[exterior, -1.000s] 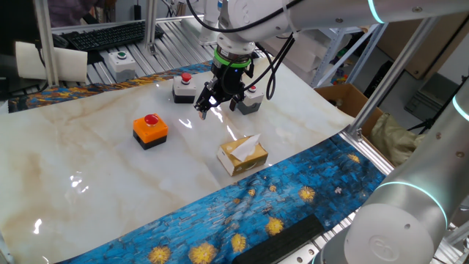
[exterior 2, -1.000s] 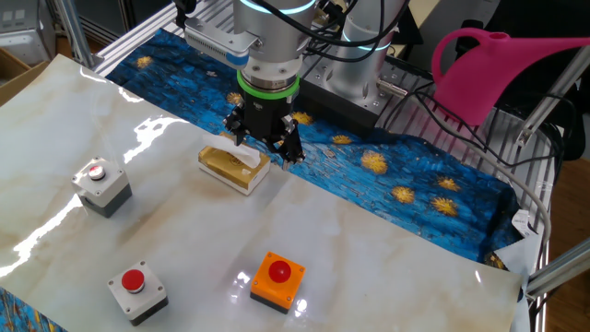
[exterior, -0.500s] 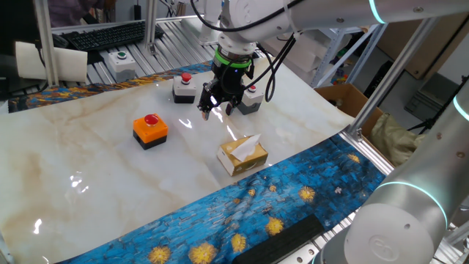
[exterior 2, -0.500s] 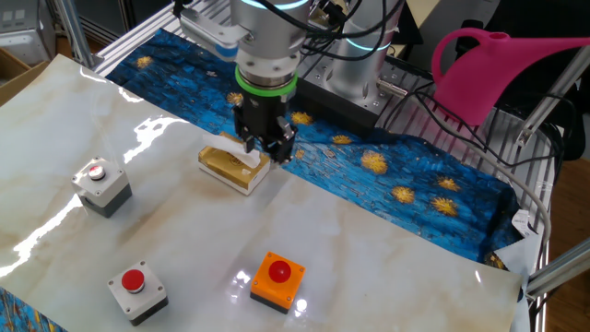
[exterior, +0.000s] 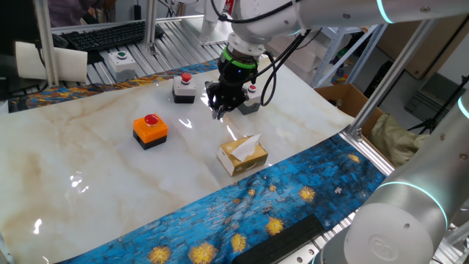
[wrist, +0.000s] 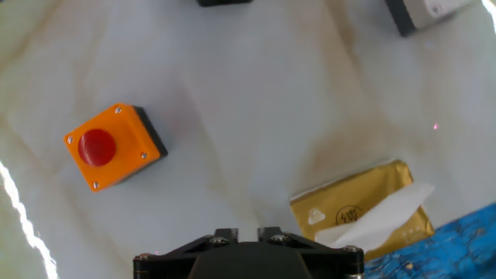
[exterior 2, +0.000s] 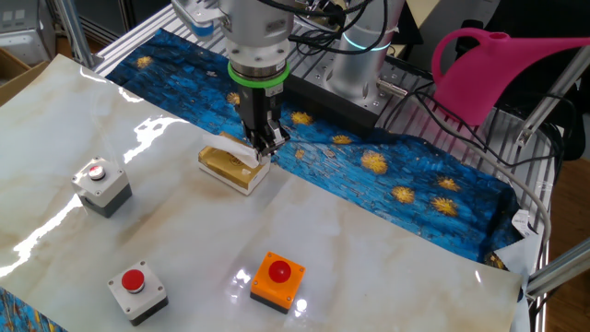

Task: Press three buttons from left to right in sequence

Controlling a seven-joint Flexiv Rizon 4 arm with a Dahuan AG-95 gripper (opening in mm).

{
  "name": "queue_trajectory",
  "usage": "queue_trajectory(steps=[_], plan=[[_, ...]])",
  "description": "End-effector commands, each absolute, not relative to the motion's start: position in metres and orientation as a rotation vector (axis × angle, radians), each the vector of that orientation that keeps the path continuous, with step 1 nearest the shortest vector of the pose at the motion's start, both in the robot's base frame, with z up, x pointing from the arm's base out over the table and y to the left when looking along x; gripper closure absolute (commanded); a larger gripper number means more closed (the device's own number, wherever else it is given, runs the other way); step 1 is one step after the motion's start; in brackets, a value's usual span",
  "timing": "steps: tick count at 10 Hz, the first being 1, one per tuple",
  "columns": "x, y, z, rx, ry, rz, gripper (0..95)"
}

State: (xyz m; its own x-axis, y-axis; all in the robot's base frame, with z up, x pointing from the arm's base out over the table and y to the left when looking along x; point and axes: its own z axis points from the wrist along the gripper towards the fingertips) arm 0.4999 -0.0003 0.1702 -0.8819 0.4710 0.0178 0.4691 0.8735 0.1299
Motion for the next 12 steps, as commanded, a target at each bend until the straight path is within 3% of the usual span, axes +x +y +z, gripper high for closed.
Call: queue_trajectory(steps=[1, 12], plan=[[0.5, 0.0, 0.17, 0.815, 3.012, 0.223, 95.0], [0.5, 0.0, 0.17, 0.781, 2.983, 0.215, 95.0]])
